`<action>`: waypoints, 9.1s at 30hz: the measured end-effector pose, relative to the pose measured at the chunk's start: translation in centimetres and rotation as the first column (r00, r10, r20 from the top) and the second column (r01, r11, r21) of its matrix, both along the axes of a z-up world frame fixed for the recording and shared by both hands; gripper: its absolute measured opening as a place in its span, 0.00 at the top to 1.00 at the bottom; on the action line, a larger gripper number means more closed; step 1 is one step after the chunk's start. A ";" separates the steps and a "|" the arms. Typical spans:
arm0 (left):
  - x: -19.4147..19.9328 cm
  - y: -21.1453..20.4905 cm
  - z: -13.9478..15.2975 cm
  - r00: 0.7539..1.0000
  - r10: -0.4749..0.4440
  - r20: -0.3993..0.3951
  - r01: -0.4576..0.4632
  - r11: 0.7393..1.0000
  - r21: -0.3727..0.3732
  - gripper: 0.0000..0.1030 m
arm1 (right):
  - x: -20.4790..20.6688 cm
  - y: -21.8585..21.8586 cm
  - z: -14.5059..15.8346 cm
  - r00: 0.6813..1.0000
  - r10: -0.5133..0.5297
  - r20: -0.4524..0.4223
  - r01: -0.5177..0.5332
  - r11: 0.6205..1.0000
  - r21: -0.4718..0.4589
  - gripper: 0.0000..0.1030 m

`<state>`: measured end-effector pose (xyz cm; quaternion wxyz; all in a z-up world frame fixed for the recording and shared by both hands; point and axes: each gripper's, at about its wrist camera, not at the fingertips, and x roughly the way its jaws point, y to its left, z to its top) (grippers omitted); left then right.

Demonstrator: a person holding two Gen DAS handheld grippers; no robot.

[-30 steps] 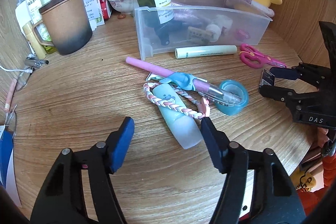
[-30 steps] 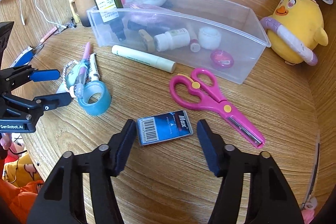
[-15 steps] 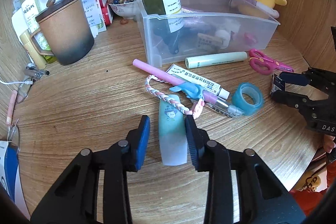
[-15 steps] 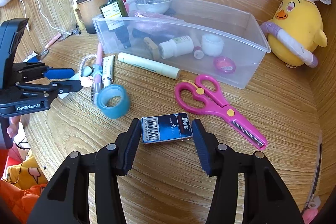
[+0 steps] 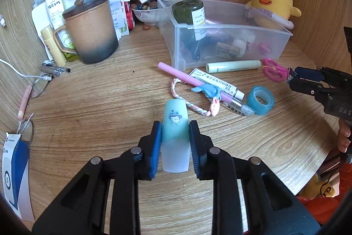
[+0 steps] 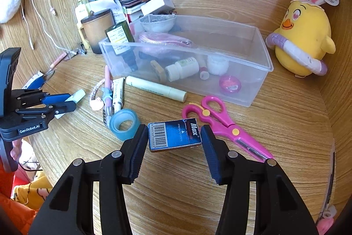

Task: Organize objects
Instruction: 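Grasp the lotion tube with the left gripper while the right gripper grasps the Max box, then carry the lotion tube and Max box into the clear box and release both, then grasp the braided pink-white cord with the left gripper while the right gripper grasps the pink scissors, then carry the cord and scissors into the clear box and open both grippers, then move the left gripper to the pink pen while the right gripper grasps the blue tape roll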

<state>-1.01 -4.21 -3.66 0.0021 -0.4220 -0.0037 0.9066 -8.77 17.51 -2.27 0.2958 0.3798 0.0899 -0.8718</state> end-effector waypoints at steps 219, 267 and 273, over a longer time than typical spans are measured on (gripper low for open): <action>-14.8 7.2 5.4 0.977 -0.183 -0.111 0.195 0.975 0.109 0.47 | -10.8 -1.8 2.7 0.992 -0.107 -0.070 0.106 0.994 -0.025 0.82; -4.8 0.9 -2.0 0.996 0.059 0.072 -0.058 0.998 -0.017 0.02 | 0.3 -6.6 -1.7 0.994 0.104 0.021 -0.105 0.992 0.063 0.29; -3.9 -0.7 -2.2 0.994 0.081 0.079 -0.082 0.996 0.017 0.02 | 0.2 -7.2 -2.2 0.994 0.101 0.032 -0.104 0.990 0.092 0.29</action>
